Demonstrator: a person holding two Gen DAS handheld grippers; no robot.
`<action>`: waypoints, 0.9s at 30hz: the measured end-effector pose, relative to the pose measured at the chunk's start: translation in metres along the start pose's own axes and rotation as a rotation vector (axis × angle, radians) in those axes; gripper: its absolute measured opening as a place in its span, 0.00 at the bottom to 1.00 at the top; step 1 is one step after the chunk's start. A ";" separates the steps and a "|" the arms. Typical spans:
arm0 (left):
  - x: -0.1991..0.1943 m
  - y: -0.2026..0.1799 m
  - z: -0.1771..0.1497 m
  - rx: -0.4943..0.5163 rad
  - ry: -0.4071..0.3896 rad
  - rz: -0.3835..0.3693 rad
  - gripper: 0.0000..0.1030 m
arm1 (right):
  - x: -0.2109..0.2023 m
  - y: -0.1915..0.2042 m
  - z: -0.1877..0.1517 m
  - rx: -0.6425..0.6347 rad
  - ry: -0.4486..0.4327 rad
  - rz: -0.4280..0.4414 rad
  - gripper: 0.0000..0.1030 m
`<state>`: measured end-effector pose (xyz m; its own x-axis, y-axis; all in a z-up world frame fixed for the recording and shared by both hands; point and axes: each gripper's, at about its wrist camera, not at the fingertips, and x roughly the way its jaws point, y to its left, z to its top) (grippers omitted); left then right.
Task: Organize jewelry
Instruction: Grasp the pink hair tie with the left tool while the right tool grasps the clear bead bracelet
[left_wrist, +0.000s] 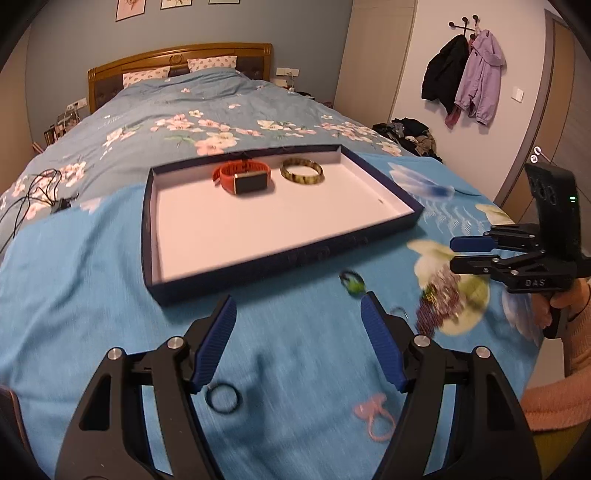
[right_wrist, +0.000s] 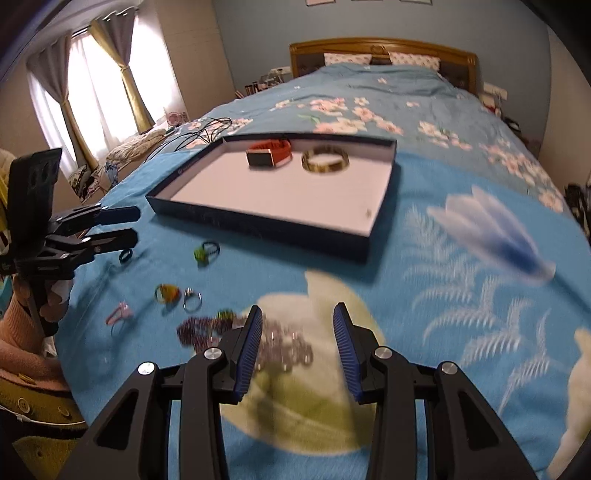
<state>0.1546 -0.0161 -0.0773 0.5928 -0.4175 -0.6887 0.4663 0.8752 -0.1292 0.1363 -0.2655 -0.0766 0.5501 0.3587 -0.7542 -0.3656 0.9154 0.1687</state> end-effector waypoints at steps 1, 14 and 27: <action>-0.002 -0.001 -0.004 0.000 0.004 -0.003 0.67 | 0.001 -0.001 -0.003 0.006 0.004 0.004 0.36; -0.013 -0.022 -0.026 0.041 0.014 -0.021 0.69 | -0.010 0.011 -0.013 0.011 -0.030 0.046 0.08; -0.018 -0.044 -0.050 0.113 0.077 -0.069 0.61 | -0.056 0.040 0.008 -0.027 -0.188 0.078 0.07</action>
<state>0.0908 -0.0352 -0.0949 0.5066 -0.4519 -0.7343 0.5775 0.8102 -0.1002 0.0971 -0.2477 -0.0227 0.6488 0.4587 -0.6071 -0.4316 0.8790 0.2029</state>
